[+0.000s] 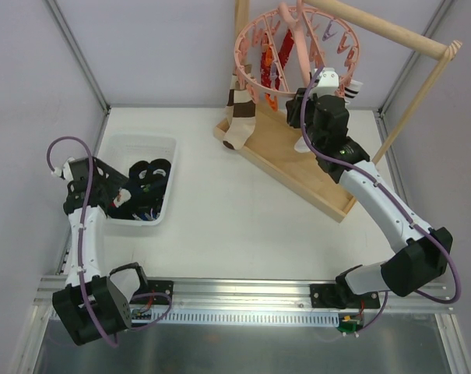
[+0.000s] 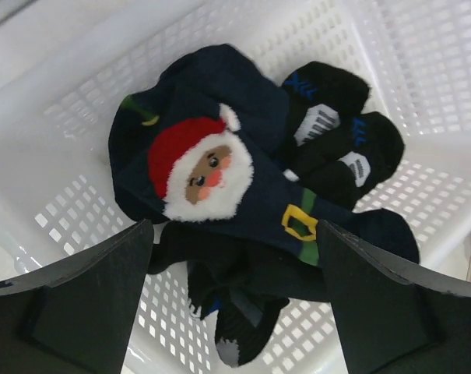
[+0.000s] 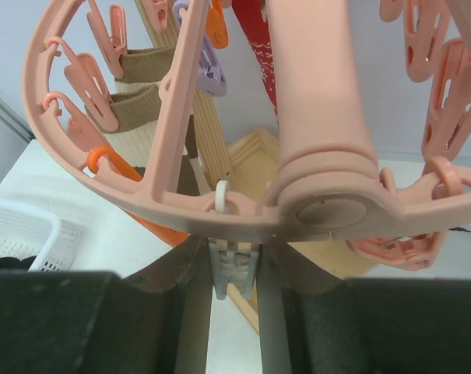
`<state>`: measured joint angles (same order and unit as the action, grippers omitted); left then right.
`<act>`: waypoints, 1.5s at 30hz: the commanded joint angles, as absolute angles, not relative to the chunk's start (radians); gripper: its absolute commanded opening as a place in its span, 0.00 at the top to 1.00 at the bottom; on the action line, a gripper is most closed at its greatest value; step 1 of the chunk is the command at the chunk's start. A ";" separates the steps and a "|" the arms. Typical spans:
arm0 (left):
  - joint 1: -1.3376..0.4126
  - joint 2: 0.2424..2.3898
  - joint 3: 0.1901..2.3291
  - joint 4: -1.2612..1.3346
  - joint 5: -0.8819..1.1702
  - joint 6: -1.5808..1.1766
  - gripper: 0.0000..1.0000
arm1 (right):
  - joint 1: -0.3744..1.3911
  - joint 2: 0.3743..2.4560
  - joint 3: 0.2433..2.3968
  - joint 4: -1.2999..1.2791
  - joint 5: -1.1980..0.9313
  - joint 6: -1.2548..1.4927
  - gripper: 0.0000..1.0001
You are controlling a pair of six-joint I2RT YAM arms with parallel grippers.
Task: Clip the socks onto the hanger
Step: Place the sock in the bin, then pick up the sock from the bin.
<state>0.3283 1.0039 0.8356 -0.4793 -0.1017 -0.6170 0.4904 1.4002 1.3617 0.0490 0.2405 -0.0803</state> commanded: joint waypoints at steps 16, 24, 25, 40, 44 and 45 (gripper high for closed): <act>0.420 1.147 0.710 -0.144 -0.209 -0.707 0.19 | 0.469 1.460 1.407 0.087 0.124 -0.034 0.99; 0.422 1.192 0.663 -0.080 -0.195 -0.730 0.26 | 0.468 1.468 1.416 0.086 0.115 -0.029 0.99; 0.422 1.199 0.666 -0.074 -0.186 -0.730 0.27 | 0.466 1.462 1.416 0.086 0.115 -0.029 0.99; 0.422 1.115 0.735 -0.066 -0.123 -0.690 0.92 | 0.468 1.460 1.425 0.071 0.126 -0.032 0.99; 0.419 1.034 0.785 -0.067 -0.062 -0.623 1.00 | 0.468 1.462 1.427 0.074 0.130 -0.032 0.99; 0.420 1.023 0.808 -0.064 -0.040 -0.611 1.00 | 0.468 1.462 1.427 0.072 0.133 -0.031 0.99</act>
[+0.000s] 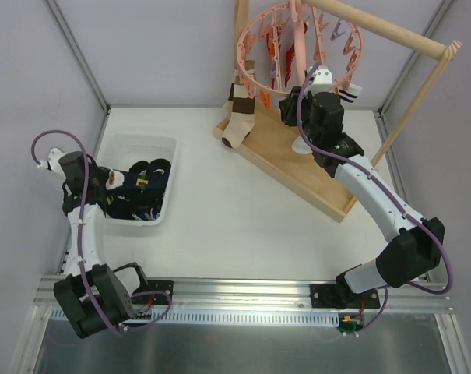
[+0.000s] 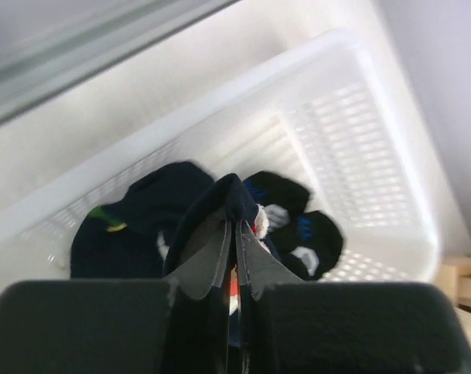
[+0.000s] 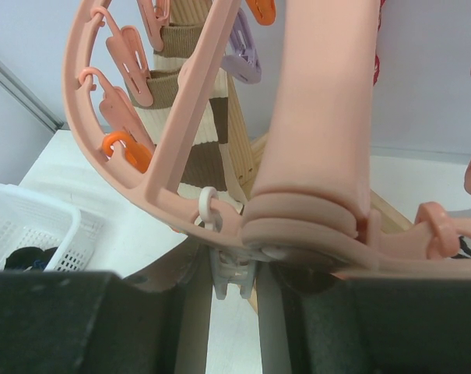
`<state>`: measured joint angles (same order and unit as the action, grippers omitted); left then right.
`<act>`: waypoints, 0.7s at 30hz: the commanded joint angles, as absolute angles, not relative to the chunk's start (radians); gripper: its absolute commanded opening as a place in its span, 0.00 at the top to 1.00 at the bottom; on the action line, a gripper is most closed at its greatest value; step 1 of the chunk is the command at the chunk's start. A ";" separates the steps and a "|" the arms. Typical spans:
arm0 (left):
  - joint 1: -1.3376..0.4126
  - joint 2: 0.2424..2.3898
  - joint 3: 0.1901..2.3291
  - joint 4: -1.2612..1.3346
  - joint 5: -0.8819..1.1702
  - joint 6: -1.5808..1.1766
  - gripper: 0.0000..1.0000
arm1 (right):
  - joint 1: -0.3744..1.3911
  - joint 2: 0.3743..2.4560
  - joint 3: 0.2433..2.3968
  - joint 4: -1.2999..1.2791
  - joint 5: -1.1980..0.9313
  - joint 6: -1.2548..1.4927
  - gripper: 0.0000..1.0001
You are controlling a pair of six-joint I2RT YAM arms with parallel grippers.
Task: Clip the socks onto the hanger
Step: Pick up the sock from the bin.
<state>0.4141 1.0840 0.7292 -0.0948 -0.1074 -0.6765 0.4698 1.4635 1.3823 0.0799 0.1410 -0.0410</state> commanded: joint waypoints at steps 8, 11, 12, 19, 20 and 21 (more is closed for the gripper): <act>0.135 1.003 1.011 -0.058 0.204 -0.223 1.00 | 0.465 1.453 1.434 0.067 0.129 -0.014 0.99; 0.025 1.028 1.089 -0.055 0.317 -0.111 1.00 | 0.457 1.437 1.433 0.066 0.118 -0.003 0.99; 0.014 1.035 1.121 -0.051 0.365 -0.097 1.00 | 0.454 1.431 1.433 0.066 0.114 -0.003 0.99; -0.080 1.118 1.232 0.028 0.771 0.035 1.00 | 0.431 1.420 1.446 0.051 0.063 0.078 0.99; -0.090 1.133 1.267 0.028 0.800 0.035 1.00 | 0.425 1.414 1.448 0.049 0.042 0.086 0.99; -0.109 1.149 1.284 0.028 0.869 0.032 1.00 | 0.422 1.411 1.451 0.048 0.032 0.092 0.99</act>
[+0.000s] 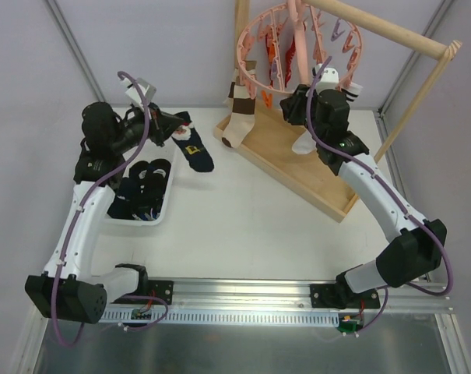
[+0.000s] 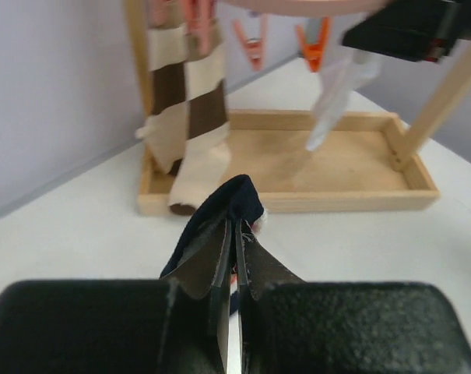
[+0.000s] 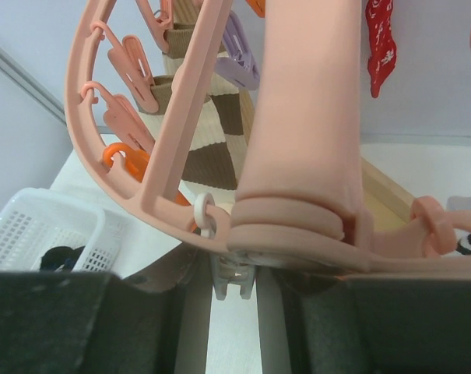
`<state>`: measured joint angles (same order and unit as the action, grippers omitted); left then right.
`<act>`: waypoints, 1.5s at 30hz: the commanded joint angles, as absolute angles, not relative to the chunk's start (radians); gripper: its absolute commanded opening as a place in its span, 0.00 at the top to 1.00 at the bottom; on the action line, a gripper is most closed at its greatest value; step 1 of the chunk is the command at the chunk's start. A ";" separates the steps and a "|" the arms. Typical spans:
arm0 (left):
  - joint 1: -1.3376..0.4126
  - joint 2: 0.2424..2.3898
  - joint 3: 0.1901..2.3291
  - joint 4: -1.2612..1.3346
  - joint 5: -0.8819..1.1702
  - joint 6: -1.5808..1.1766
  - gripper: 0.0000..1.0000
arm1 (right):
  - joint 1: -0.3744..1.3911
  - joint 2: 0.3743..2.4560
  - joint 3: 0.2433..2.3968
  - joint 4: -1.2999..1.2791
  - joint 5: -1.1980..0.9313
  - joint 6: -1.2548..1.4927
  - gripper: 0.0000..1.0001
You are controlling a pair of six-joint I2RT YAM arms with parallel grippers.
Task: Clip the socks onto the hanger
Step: Pick up the sock from the bin, then clamp the sock onto the hanger.
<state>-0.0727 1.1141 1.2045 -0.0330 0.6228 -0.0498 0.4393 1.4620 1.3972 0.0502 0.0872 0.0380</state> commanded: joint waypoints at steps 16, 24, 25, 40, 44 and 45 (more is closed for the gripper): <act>-0.396 1.586 1.526 0.031 1.045 0.112 1.00 | 0.377 1.376 1.486 -0.026 -0.120 0.144 0.99; -0.471 1.764 1.721 0.032 1.060 0.111 1.00 | 0.365 1.370 1.485 -0.049 -0.161 0.144 0.99; -0.475 1.778 1.736 0.031 1.066 0.109 1.00 | 0.365 1.367 1.485 -0.049 -0.167 0.135 0.99; -0.554 1.953 1.957 0.037 1.083 0.109 1.00 | 0.334 1.341 1.433 -0.031 -0.245 0.109 0.99; -0.566 1.970 1.982 0.037 1.086 0.101 1.00 | 0.334 1.348 1.431 -0.035 -0.241 0.091 0.99; -0.568 1.971 1.983 0.037 1.086 0.101 1.00 | 0.334 1.347 1.431 -0.035 -0.239 0.084 0.99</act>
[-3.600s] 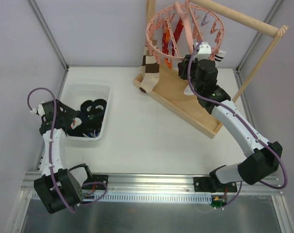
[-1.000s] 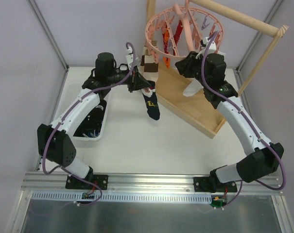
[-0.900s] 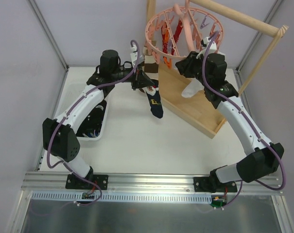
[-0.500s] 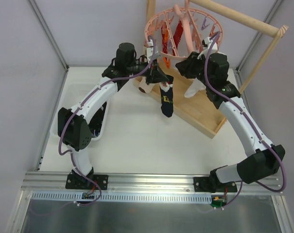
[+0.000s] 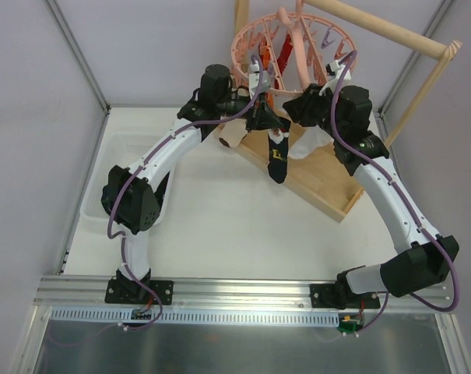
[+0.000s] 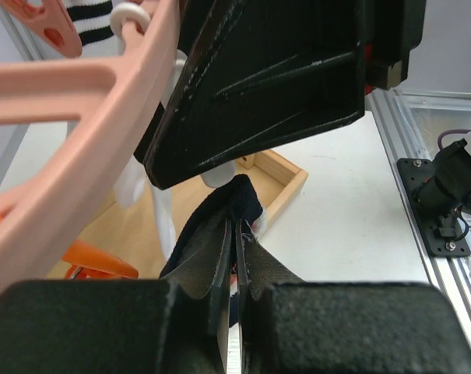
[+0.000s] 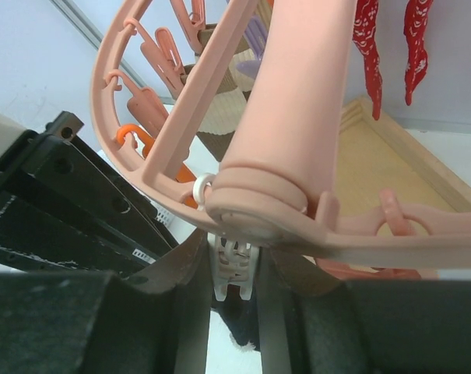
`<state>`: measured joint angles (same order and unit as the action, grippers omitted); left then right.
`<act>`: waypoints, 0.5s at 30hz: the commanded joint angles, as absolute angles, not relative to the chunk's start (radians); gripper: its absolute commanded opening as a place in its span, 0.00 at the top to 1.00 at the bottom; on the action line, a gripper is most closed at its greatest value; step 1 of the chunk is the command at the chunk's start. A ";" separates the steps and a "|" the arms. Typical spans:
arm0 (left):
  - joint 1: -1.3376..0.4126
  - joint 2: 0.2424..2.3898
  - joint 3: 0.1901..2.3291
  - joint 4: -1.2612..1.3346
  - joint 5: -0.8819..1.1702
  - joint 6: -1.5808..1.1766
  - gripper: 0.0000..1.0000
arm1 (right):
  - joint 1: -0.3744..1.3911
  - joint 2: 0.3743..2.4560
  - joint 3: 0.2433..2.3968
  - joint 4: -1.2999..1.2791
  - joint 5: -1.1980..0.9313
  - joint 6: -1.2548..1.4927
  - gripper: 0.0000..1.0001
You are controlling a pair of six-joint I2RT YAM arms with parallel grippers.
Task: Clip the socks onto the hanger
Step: Clamp the sock onto the hanger.
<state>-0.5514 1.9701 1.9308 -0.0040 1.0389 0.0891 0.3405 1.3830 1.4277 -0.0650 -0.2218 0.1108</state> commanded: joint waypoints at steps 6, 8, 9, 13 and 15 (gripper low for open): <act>-0.568 1.974 2.000 0.037 1.083 0.097 1.00 | 0.334 1.350 1.422 -0.025 -0.227 0.069 0.99; -0.568 1.971 2.003 0.037 1.081 0.098 1.00 | 0.334 1.348 1.424 -0.025 -0.229 0.063 0.99; -0.568 1.970 2.003 0.037 1.078 0.100 1.00 | 0.334 1.347 1.424 -0.023 -0.227 0.060 0.99; -0.568 1.962 2.006 0.037 1.060 0.109 1.00 | 0.334 1.345 1.417 -0.026 -0.224 0.051 0.99; -0.568 1.965 2.017 0.037 1.052 0.114 1.00 | 0.334 1.344 1.416 -0.026 -0.224 0.051 0.99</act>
<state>-0.5575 1.9770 1.9614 -0.0036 1.0382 0.0891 0.3401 1.3830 1.4242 -0.0643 -0.2207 0.0692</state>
